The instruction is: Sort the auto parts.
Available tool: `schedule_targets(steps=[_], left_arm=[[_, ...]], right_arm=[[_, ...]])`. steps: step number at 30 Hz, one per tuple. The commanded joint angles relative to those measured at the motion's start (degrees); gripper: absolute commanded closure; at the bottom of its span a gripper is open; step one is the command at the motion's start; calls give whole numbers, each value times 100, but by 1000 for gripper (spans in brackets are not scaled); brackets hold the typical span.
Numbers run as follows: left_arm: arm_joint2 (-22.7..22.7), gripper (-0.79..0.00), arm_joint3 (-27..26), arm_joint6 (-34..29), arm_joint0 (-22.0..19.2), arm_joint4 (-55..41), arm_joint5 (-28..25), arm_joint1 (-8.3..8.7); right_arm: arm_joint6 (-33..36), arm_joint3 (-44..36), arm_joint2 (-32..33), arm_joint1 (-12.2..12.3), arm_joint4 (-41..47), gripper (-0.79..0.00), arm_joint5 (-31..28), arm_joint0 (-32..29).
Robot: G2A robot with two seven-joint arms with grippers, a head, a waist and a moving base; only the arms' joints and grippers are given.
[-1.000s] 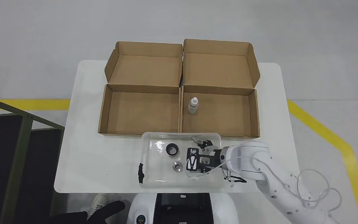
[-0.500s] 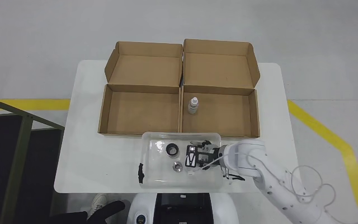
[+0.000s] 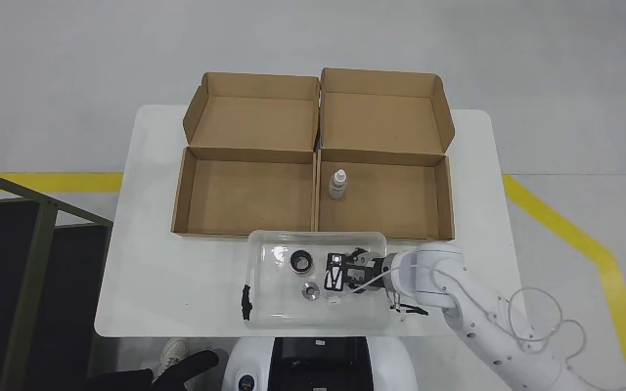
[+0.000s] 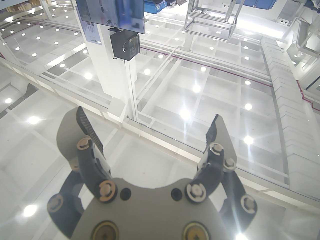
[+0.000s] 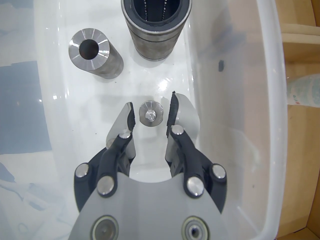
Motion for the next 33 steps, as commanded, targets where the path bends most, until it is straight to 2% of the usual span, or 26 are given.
schedule_targets(steps=[1, 2, 5, 10, 25, 28, 33], left_arm=[[0, -785, 0, 0, 0, 0, 0, 0], [0, -785, 0, 0, 0, 0, 0, 0], [0, -785, 0, 0, 0, 0, 0, 0], [0, -785, 0, 0, 0, 0, 0, 0], [0, -785, 0, 0, 0, 0, 0, 0], [0, -785, 0, 0, 0, 0, 0, 0], [0, -785, 0, 0, 0, 0, 0, 0]], right_arm=[[-7, 0, -1, 1, 7, -151, -12, 4], [-8, 2, -1, 2, 7, -92, -17, 6], [-32, -1, 2, 3, 20, 0, -22, 6], [-105, -160, 65, 25, 61, 0, -78, -46], [25, -1543, 533, 169, 311, 0, -76, -438], [-197, -1736, 629, 172, 453, 0, 50, -478], [-933, -1811, 871, 168, 769, 0, 170, -487]])
